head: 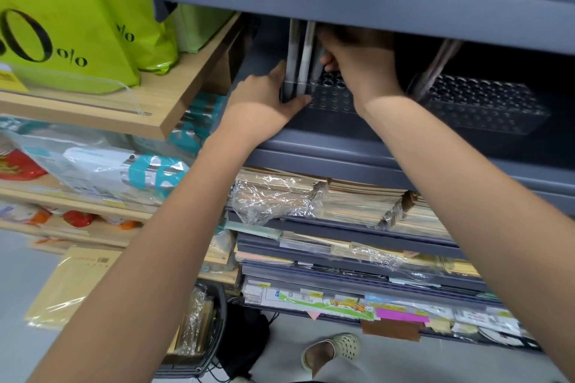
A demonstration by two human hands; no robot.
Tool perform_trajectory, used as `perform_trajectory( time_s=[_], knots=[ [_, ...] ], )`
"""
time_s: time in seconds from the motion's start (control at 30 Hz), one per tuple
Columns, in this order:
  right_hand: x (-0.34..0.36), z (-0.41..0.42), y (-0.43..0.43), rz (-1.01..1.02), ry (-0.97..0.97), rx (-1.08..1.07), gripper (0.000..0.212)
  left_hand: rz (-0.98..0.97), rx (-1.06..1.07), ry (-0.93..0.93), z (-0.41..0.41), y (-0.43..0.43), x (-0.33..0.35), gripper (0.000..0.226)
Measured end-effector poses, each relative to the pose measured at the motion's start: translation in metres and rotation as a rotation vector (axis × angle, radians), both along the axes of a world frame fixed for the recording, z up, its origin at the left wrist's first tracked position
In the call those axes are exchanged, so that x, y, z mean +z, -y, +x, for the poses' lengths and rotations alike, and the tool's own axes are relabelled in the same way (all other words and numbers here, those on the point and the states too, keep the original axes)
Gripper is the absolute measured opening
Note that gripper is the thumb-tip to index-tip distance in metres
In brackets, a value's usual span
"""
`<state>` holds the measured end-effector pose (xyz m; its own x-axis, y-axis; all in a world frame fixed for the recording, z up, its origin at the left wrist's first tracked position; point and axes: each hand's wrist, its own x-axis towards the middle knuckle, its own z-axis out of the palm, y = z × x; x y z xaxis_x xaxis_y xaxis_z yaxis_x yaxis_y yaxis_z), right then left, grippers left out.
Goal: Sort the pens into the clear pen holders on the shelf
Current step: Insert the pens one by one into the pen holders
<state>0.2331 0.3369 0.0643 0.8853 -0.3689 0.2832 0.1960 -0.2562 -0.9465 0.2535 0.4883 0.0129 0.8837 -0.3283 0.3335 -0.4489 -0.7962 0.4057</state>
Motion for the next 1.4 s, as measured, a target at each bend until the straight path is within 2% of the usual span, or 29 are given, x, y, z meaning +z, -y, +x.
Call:
perform_trajectory(
  time_s=[0.23, 0.6, 0.77, 1.1, 1.27, 1.4],
  knots=[
    [-0.004, 0.0, -0.002, -0.114, 0.05, -0.096, 0.026, -0.009, 0.008, 0.006, 0.003, 0.0, -0.003, 0.062],
    [-0.006, 0.001, 0.0, -0.13, 0.073, -0.089, 0.022, -0.006, 0.0, 0.014, 0.006, 0.0, -0.005, 0.062],
    [-0.015, 0.003, 0.005, -0.176, 0.013, -0.113, 0.012, -0.012, 0.004, 0.016, 0.004, 0.0, -0.005, 0.061],
    [-0.016, 0.013, 0.004, -0.236, -0.05, -0.112, 0.018, 0.019, 0.012, 0.022, -0.005, -0.003, -0.001, 0.056],
    [-0.014, 0.004, 0.007, -0.225, -0.055, -0.1, 0.01, -0.121, -0.005, -0.142, -0.003, -0.003, 0.002, 0.052],
    [-0.005, -0.021, 0.01, -0.242, -0.035, -0.181, 0.016, -0.473, -0.024, -0.276, -0.015, -0.004, 0.007, 0.055]
  ],
)
